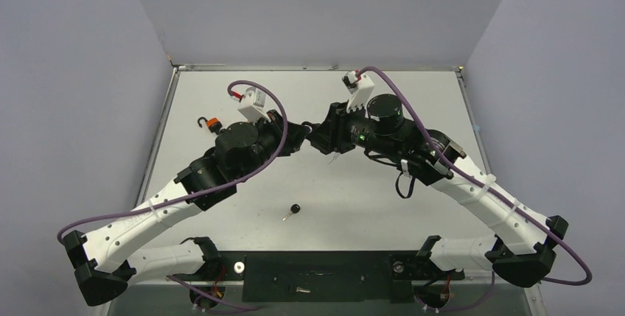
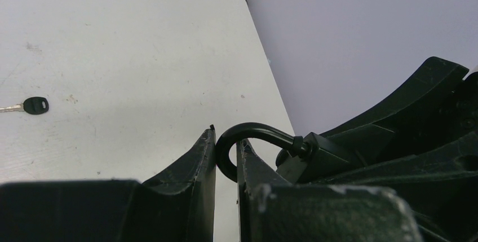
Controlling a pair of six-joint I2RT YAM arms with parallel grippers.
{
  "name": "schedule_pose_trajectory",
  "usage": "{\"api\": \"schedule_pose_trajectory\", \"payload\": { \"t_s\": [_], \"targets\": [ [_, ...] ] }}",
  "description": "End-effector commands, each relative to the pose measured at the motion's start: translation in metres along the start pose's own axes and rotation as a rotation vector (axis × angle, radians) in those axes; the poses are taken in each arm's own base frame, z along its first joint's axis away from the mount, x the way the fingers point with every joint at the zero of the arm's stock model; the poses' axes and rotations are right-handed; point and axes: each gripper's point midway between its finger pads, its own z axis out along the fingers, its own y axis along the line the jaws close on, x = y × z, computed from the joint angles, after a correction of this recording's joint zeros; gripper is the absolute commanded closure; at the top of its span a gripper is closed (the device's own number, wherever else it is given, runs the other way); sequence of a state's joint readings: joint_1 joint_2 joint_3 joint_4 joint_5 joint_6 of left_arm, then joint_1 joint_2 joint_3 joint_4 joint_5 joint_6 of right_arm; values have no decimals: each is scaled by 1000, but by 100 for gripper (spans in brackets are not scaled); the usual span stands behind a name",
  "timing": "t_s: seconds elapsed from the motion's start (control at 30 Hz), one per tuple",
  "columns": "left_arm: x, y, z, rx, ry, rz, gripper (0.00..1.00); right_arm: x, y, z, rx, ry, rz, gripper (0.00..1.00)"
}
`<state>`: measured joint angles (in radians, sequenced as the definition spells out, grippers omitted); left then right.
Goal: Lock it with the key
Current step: Lock the lock.
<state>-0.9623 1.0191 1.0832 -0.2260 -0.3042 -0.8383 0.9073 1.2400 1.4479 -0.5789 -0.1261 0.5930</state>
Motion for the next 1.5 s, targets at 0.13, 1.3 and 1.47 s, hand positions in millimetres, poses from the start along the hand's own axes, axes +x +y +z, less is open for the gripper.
{"api": "schedule_pose_trajectory", "payload": {
  "t_s": [0.13,1.3,1.47],
  "targets": [
    [21,-232,-167,1076,401,-56,100,-66,36,65,-163,-253,53,100],
    [85,-218,-221,1160,746,161,100,-109,19,84,-100,-284,63,100],
    [102,-208,-216,1105,796,236,100,-107,17,76,-90,-288,62,100]
  ]
}}
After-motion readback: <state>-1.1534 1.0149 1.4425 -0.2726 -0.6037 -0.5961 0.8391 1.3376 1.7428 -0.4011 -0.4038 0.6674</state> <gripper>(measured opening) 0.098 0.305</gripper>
